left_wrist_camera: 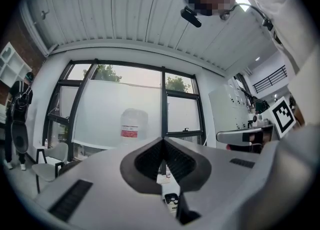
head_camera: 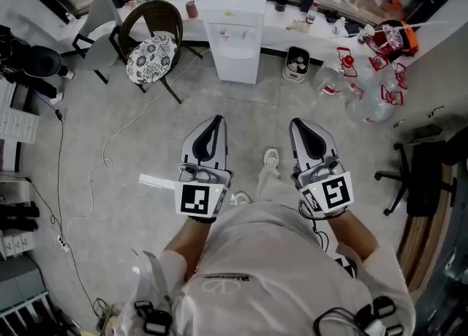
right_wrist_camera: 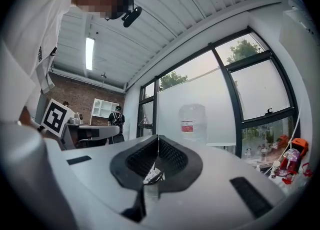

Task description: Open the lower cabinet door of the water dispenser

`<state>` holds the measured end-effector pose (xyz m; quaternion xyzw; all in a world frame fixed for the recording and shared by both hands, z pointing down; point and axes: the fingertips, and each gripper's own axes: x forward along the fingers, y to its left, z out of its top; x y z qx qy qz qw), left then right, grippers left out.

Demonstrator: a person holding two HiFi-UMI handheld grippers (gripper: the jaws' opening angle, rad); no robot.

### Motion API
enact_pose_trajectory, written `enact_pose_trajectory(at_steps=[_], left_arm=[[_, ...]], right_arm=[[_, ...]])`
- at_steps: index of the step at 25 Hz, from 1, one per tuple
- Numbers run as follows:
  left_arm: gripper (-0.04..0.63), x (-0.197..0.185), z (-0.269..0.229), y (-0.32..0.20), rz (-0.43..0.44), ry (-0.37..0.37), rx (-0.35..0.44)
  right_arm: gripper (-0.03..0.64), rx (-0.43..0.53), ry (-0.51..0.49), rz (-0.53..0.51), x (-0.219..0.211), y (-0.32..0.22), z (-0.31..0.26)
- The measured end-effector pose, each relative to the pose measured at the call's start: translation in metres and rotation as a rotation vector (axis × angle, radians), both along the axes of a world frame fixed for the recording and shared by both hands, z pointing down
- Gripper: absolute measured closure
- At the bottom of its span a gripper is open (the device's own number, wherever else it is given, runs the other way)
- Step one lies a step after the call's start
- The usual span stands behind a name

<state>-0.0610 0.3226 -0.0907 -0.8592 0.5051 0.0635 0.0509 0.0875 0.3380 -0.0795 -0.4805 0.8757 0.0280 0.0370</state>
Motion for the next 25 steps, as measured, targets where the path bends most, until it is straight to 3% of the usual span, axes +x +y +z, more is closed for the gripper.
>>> enact_pose_trajectory(at_steps=[9, 25], left_arm=[[0.592, 0.029, -0.011, -0.090, -0.042, 0.007, 0.026], [0.592, 0.081, 0.002, -0.211, -0.137, -0.030, -0.037]], right_arm=[[0.600, 0.003, -0.001, -0.058, 0.025, -0.097, -0.004], [0.600, -0.033, -0.010, -0.162, 0.074, -0.234, 0.007]])
